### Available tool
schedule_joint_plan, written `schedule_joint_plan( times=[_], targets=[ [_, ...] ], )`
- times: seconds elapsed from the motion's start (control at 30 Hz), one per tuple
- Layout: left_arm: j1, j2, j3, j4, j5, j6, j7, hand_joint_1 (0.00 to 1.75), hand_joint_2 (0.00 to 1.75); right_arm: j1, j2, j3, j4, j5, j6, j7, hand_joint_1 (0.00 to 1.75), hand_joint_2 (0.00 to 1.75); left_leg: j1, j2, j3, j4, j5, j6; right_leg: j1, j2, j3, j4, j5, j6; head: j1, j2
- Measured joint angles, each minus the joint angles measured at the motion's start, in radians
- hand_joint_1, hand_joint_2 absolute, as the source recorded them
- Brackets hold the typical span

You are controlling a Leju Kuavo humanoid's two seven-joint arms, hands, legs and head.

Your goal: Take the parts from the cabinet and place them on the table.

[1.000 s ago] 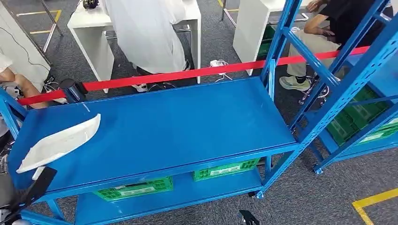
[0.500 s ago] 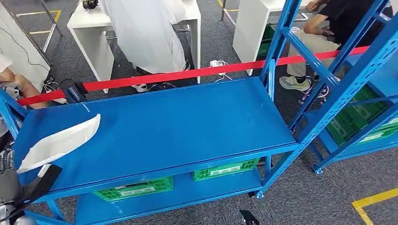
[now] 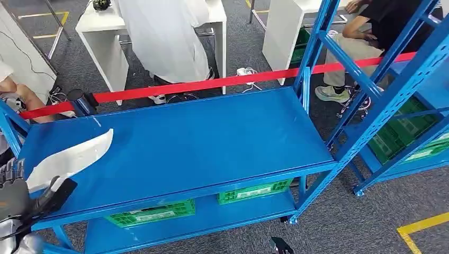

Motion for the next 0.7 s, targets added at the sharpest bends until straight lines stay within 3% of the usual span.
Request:
schedule_joint_plan(
  times=[0.03, 0.07, 0.27, 0.7],
  targets=[
    [0.000, -0.002, -0.009, 0.000, -0.006, -0.010, 0.002, 0.00, 0.00, 0.000, 0.000, -0.002, 0.000, 0.000, 0.000, 0.000, 0.00, 0.00, 0.000, 0.000, 0.000, 0.000, 0.000, 0.000, 0.000, 0.000, 0.000, 0.000, 0.000, 0.000, 0.000, 0.000],
    [-0.001, -0.005, -0.014, -0.002, -0.010, -0.024, 0.003, 0.00, 1.75, 0.000, 0.000, -0.003, 0.000, 0.002, 0.000, 0.000, 0.00, 0.00, 0.000, 0.000, 0.000, 0.000, 0.000, 0.000, 0.000, 0.000, 0.000, 0.000, 0.000, 0.000, 0.000, 0.000],
    [-0.013, -0.027, -0.048, -0.015, -0.009, -0.083, -0.013, 0.00, 1.75, -0.002, 0.006, -0.003, 0.000, 0.008, 0.000, 0.000, 0.00, 0.00, 0.000, 0.000, 0.000, 0.000, 0.000, 0.000, 0.000, 0.000, 0.000, 0.000, 0.000, 0.000, 0.000, 0.000],
    [-0.080, -0.081, -0.132, 0.050, -0.060, -0.055, -0.002, 0.00, 1.75, -0.003, 0.011, -0.003, 0.000, 0.018, -0.004, 0.000, 0.00, 0.00, 0.000, 0.000, 0.000, 0.000, 0.000, 0.000, 0.000, 0.000, 0.000, 0.000, 0.000, 0.000, 0.000, 0.000]
  ],
)
